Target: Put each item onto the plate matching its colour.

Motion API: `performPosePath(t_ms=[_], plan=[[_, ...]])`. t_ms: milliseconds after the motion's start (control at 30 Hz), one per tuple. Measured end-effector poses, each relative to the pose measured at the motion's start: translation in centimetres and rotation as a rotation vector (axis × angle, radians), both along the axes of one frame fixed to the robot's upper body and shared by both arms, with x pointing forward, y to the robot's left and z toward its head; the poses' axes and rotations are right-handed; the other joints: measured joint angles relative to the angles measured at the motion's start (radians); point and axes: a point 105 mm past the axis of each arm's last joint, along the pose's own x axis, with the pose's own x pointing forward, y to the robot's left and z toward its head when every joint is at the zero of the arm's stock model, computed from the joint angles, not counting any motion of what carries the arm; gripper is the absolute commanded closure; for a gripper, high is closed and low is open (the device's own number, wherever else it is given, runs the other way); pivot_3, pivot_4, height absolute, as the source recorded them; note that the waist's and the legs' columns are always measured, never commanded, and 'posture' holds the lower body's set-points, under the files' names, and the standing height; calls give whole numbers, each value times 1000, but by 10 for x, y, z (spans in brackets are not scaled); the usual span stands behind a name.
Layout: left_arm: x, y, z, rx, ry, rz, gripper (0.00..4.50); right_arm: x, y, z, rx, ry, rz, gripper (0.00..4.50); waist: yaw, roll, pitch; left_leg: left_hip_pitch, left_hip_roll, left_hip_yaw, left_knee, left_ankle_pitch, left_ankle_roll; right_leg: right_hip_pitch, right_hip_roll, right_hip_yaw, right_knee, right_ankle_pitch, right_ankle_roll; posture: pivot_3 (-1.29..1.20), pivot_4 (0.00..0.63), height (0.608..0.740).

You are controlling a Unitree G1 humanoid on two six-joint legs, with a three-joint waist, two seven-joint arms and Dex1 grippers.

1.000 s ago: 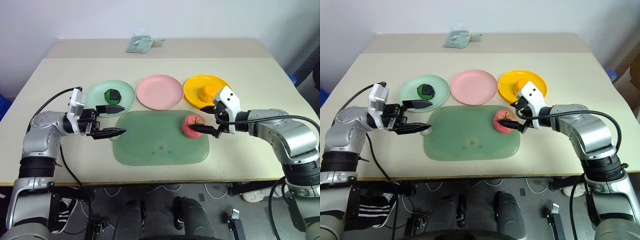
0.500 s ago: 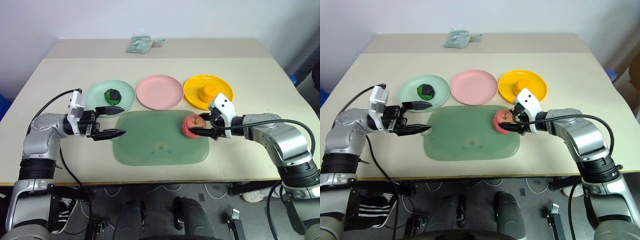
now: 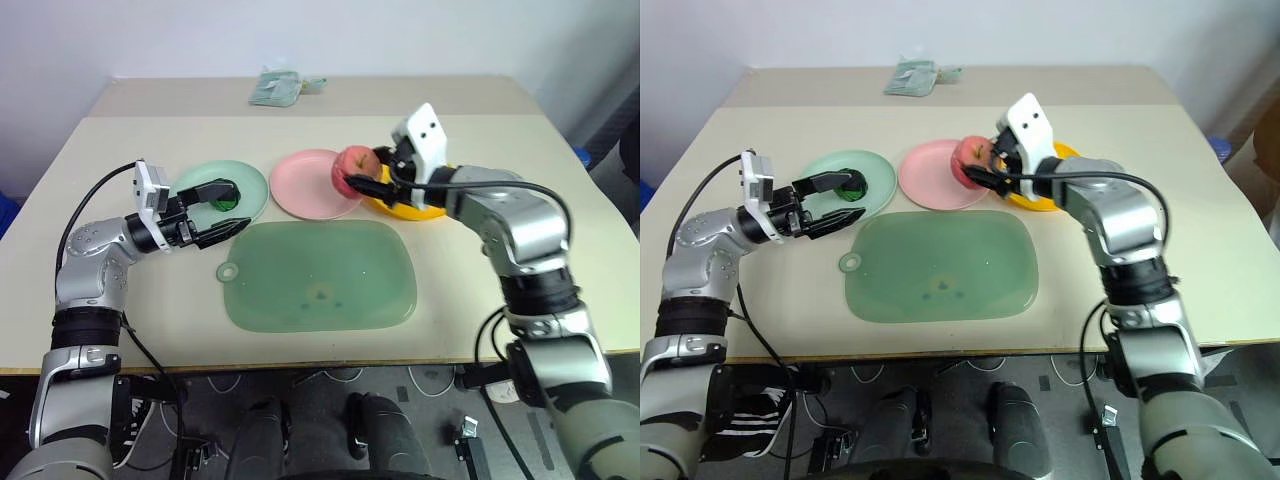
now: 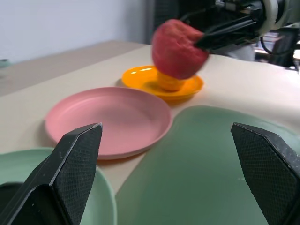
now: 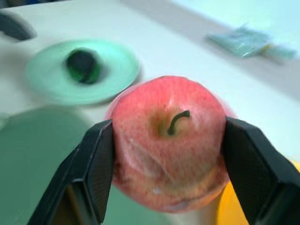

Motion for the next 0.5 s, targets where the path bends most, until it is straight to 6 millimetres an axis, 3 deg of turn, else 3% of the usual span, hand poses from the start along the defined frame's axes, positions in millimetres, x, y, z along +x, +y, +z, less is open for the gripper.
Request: performPosePath(t_ms=[167, 333, 400, 467, 500], plan=[[2, 1, -2, -8, -14, 37, 0, 31, 33, -18, -26, -14, -47, 1726, -2, 0, 0, 0, 0, 0, 0, 0, 0, 0, 0, 0, 0, 0, 0, 0, 150, 740], [3, 6, -3, -9, -26, 95, 0, 46, 32, -44, -74, 3, -94, 1726, 1, 0, 0, -1, -1, 0, 0, 0, 0, 0, -2, 0, 0, 0, 0, 0, 150, 740], [3, 6, -1, -7, -38, 105, 0, 46, 31, -55, -85, 32, -85, 680, -1, 0, 0, -1, -1, 0, 0, 0, 0, 0, -2, 0, 0, 0, 0, 0, 150, 740], [0, 4, 1, 1, -50, 97, 0, 45, 33, -60, -85, 50, -65, 24, -4, 0, 0, 0, -1, 0, 0, 0, 0, 0, -2, 0, 1, 0, 0, 0, 150, 740], [-1, 3, 0, 4, -51, 94, 0, 44, 34, -61, -84, 52, -54, 24, -5, 0, 0, 0, -1, 0, 0, 0, 0, 0, -2, 0, 1, 0, 0, 0, 150, 740]])
